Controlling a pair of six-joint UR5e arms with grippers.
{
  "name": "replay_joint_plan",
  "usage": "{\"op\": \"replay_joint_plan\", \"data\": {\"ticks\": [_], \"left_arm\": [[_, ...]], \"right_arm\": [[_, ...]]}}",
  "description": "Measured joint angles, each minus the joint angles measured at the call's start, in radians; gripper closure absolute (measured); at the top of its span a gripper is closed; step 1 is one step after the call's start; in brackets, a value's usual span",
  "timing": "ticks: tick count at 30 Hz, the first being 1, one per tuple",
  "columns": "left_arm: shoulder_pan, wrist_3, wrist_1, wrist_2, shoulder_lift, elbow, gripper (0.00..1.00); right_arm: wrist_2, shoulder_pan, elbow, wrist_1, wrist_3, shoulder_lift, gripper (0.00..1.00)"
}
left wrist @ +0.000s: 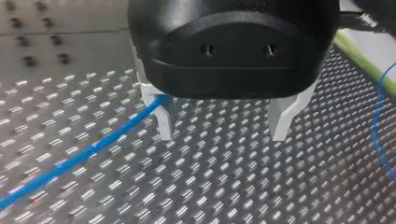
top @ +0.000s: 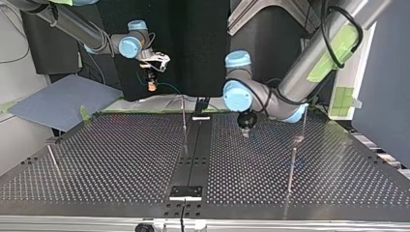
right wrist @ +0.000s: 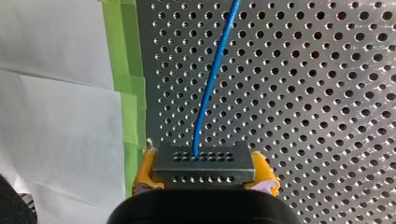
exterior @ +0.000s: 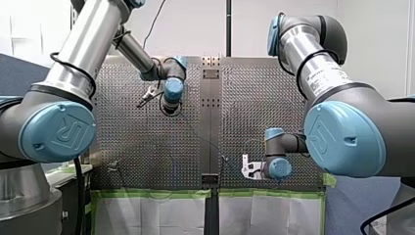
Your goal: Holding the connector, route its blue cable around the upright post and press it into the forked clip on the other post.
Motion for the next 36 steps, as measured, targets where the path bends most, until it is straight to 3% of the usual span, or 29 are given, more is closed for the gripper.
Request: {"op": "replay_joint_plan", "data": {"ticks": [7,20,29,36], "left_arm": [[-0.029,-0.017,0.047,0.000,-0.044,-0.042,0.02],[-0.053,-0.064,0.127,0.013,-0.050,-0.061,0.02],[-0.054,-0.105,0.156,0.032,-0.051,-0.081,0.02],[-0.056,-0.111,0.187,0.031,-0.051,-0.126,0.02]], "right_arm": [[0.000,0.000,0.000,-0.002,0.001,0.000,1.00],[-0.013,0.008,0.000,-0.018,-0.002,0.000,1.00],[-0.064,0.021,0.000,-0.035,-0.005,0.000,1.00],[-0.075,0.025,0.000,-0.033,-0.007,0.000,1.00]]}}
